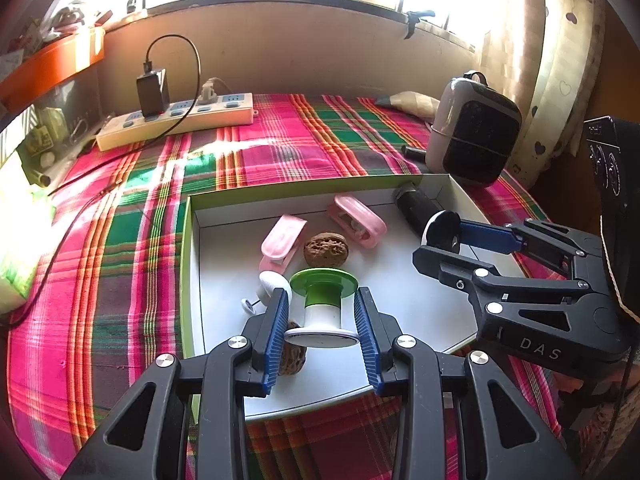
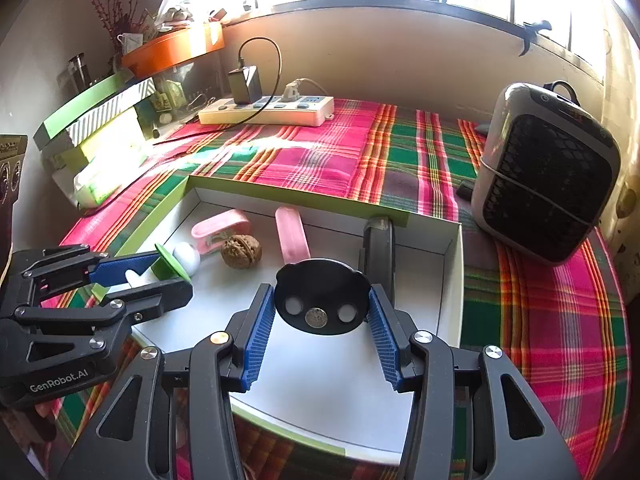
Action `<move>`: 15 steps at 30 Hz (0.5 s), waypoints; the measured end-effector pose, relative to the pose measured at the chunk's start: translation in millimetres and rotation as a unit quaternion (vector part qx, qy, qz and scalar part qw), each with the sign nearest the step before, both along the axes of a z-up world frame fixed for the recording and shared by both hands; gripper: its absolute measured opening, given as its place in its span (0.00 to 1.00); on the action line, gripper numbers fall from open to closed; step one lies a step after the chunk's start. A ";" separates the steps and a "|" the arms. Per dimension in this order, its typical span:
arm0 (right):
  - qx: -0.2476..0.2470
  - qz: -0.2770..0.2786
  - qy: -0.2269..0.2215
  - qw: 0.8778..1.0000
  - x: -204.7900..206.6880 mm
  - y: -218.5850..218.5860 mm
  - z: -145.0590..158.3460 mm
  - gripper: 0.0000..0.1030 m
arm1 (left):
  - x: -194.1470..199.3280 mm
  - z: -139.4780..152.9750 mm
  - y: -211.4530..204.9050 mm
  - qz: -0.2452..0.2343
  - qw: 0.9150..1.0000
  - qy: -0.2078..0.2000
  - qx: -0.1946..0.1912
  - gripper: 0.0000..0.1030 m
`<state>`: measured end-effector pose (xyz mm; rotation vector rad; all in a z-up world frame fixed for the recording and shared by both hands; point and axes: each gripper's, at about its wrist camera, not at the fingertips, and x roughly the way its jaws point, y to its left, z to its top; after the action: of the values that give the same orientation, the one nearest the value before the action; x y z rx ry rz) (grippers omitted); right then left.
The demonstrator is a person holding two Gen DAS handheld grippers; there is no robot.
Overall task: Organize objects
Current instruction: 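Carry the black disc over the white box while the left tool carries the spool there, then lower the black disc into the box while the left tool lowers the green spool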
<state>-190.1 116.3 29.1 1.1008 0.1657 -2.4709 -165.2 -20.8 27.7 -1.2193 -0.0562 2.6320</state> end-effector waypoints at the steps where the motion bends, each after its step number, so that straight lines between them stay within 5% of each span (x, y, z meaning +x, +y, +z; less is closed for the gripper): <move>1: 0.001 0.004 0.000 1.000 -1.9 -2.3 0.1 0.47 | -0.5 0.1 0.2 0.000 1.000 0.000 0.000 0.31; 15: 0.020 0.031 -0.012 0.999 -17.8 -19.4 -6.9 0.47 | -11.8 -7.3 1.7 -0.006 1.000 -0.008 -0.010 0.31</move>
<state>-207.9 96.9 22.2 1.1241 0.2395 -2.4078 -177.0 -19.1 20.3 -1.2438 -0.0244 2.6185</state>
